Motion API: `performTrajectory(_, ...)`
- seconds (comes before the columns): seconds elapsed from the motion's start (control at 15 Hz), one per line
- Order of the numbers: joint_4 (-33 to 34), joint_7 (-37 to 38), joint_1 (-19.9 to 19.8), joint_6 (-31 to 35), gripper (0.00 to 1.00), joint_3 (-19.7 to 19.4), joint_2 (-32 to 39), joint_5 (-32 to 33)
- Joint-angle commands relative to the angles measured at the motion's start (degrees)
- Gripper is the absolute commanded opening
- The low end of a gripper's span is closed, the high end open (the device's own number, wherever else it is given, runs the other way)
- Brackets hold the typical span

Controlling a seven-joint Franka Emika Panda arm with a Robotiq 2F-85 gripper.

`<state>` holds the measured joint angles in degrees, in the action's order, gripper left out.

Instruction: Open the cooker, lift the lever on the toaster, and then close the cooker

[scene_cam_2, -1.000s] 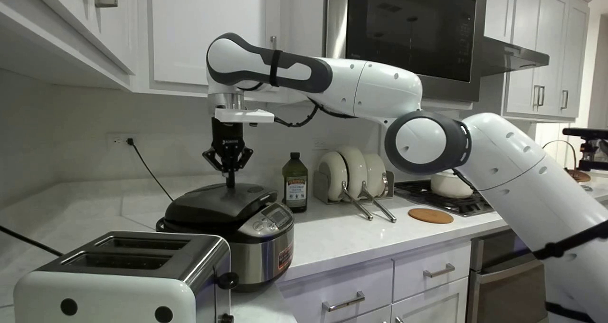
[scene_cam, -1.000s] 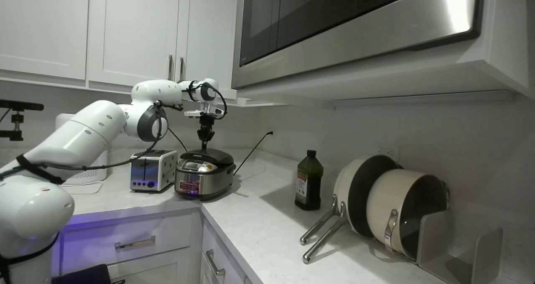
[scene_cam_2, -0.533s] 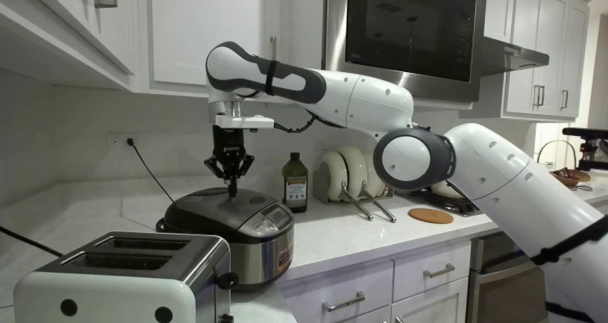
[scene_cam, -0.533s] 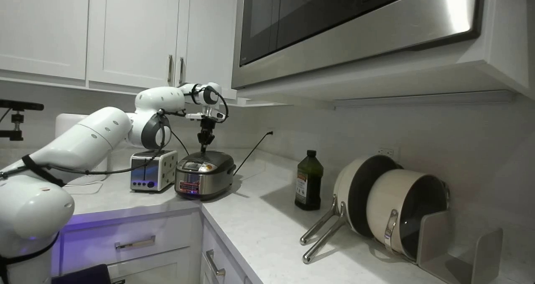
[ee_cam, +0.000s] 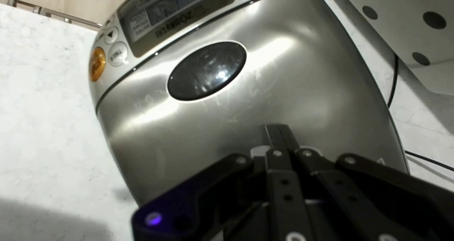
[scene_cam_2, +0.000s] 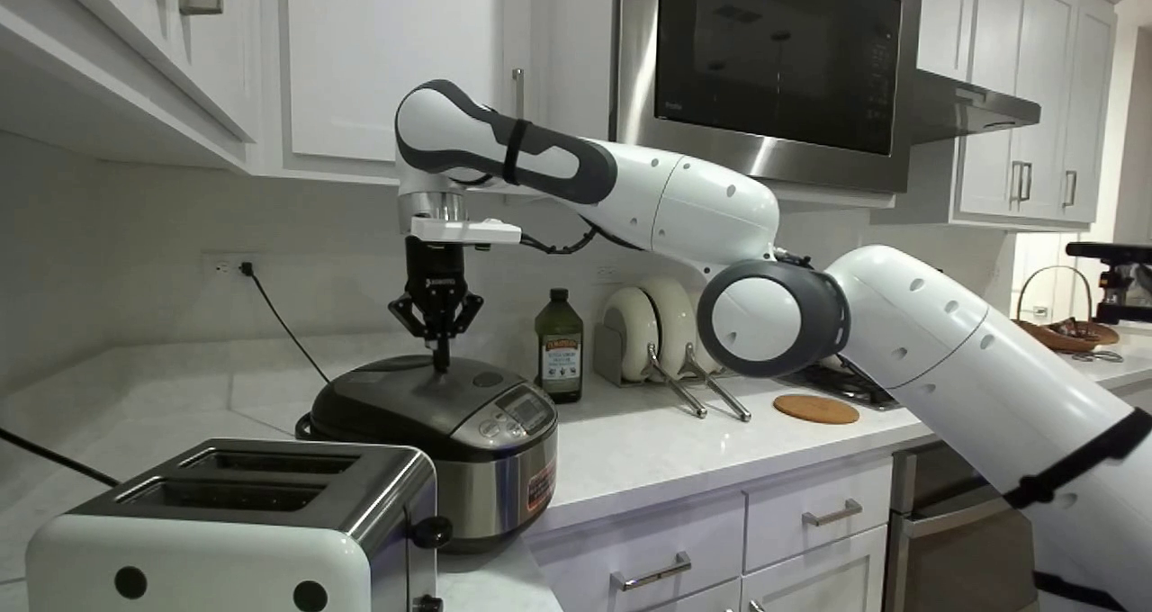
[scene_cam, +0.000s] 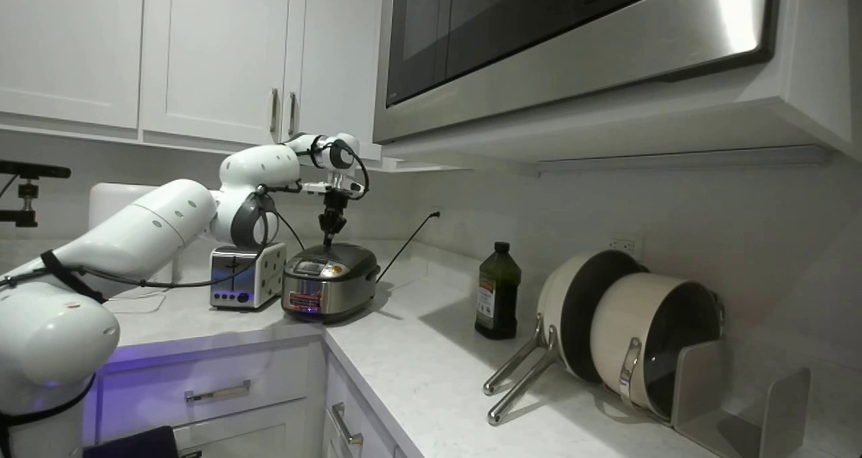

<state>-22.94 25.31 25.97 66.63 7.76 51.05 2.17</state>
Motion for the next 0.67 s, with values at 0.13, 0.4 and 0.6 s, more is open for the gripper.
performTrajectory(0.13,-3.5,2.0,-0.7,-0.4,0.0,0.6,0.9,-1.3)
performTrajectory(0.4,-3.5,1.9,-1.2,-0.5,0.0,0.7,1.6,-2.1)
performTrajectory(0.6,-3.5,1.5,-1.4,-0.5,0.0,1.2,1.5,-2.8)
